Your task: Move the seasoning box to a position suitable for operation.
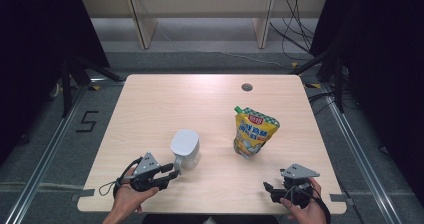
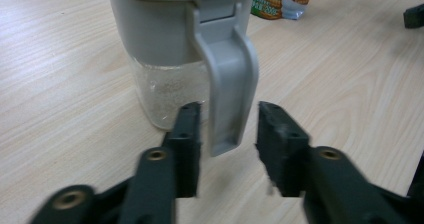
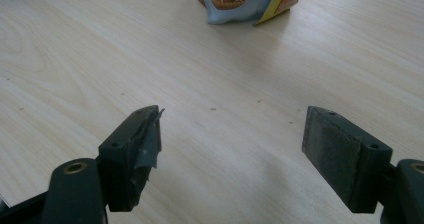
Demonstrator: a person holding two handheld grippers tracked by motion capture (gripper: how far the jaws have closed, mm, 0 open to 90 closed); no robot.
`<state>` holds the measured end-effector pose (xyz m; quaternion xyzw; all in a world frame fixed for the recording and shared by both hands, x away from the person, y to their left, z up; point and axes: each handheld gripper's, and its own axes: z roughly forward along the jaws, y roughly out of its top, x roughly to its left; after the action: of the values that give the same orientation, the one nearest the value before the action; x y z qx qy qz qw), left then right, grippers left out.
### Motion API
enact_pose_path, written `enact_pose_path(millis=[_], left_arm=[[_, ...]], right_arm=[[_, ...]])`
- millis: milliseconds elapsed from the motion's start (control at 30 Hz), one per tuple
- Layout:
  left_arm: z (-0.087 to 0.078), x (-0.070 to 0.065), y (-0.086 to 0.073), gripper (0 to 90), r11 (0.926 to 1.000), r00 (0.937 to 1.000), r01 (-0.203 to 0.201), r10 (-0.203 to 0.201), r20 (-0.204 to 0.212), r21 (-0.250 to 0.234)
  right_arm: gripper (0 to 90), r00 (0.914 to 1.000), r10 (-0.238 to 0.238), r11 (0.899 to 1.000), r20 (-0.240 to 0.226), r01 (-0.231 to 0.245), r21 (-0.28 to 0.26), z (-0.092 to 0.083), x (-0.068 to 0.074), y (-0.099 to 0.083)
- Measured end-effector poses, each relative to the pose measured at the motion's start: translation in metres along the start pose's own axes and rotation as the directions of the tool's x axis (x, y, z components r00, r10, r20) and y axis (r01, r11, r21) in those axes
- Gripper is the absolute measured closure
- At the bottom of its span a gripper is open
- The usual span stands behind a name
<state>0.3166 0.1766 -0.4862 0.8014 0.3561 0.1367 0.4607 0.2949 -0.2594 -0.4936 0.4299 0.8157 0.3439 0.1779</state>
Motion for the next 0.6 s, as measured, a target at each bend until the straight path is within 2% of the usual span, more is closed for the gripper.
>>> enact_pose_path(millis=[67, 100, 133, 167, 200, 233, 267, 300, 367, 400, 567, 600], left_arm=[[0.002, -0.005, 0.002, 54.2, 0.9999, 0.9998, 0.004, -0.004, -0.021, -0.01], [0.006, -0.009, 0.004, 51.3, 1.0, 0.9987, -0.001, 0.001, -0.05, 0.001], [0.006, -0.009, 0.004, 51.2, 1.0, 0.9987, -0.001, 0.001, -0.05, 0.001], [0.01, -0.009, 0.005, 51.7, 0.9998, 0.9969, -0.02, 0.02, -0.076, -0.002], [0.01, -0.009, 0.005, 53.0, 0.9998, 0.9969, -0.02, 0.02, -0.076, -0.002], [0.015, -0.008, 0.005, 55.5, 0.9998, 0.9943, -0.021, 0.021, -0.104, -0.004], [0.015, -0.008, 0.005, 57.0, 0.9998, 0.9943, -0.021, 0.021, -0.104, -0.004], [0.017, -0.006, 0.005, 58.3, 0.9996, 0.9958, -0.028, 0.028, -0.087, -0.004], [0.016, -0.005, 0.005, 61.3, 0.9992, 0.9952, -0.039, 0.039, -0.09, -0.001], [0.015, -0.005, 0.005, 66.9, 0.9982, 0.992, -0.061, 0.06, -0.111, 0.002], [0.009, 0.007, 0.001, 67.7, 0.9992, 0.9904, -0.04, 0.04, -0.132, -0.003], [0.005, 0.012, 0.001, 67.7, 0.9982, 0.9877, -0.058, 0.059, -0.145, 0.014]], right_arm=[[24.7, 1.0, -0.006, 1.0, -0.001, 0.006, -0.003, 0.0, 0.0, 0.0], [24.7, 0.9999, -0.012, 1.0, -0.001, 0.012, -0.009, 0.001, 0.0, 0.0], [24.7, 0.9997, -0.023, 1.0, -0.001, 0.023, -0.016, 0.002, -0.001, 0.0], [24.7, 0.9997, -0.025, 1.0, -0.001, 0.025, -0.015, 0.002, -0.001, 0.0], [24.7, 0.9997, -0.025, 1.0, -0.001, 0.025, -0.015, 0.002, -0.001, 0.0], [24.7, 0.9997, -0.025, 1.0, -0.001, 0.025, -0.016, 0.002, -0.001, 0.0], [24.7, 0.9997, -0.025, 1.0, -0.001, 0.025, -0.016, 0.002, -0.001, 0.0], [24.7, 0.9996, -0.028, 1.0, 0.0, 0.028, -0.01, 0.002, -0.001, 0.0], [24.7, 0.9997, -0.024, 1.0, 0.002, 0.024, -0.007, 0.001, -0.001, 0.0], [24.7, 1.0, -0.001, 1.0, 0.0, 0.001, 0.001, 0.0, 0.0, 0.0], [24.7, 1.0, -0.006, 1.0, 0.002, 0.006, -0.005, 0.0, 0.0, 0.0], [24.7, 1.0, -0.01, 1.0, 0.001, 0.01, -0.007, 0.0, 0.0, 0.0]])
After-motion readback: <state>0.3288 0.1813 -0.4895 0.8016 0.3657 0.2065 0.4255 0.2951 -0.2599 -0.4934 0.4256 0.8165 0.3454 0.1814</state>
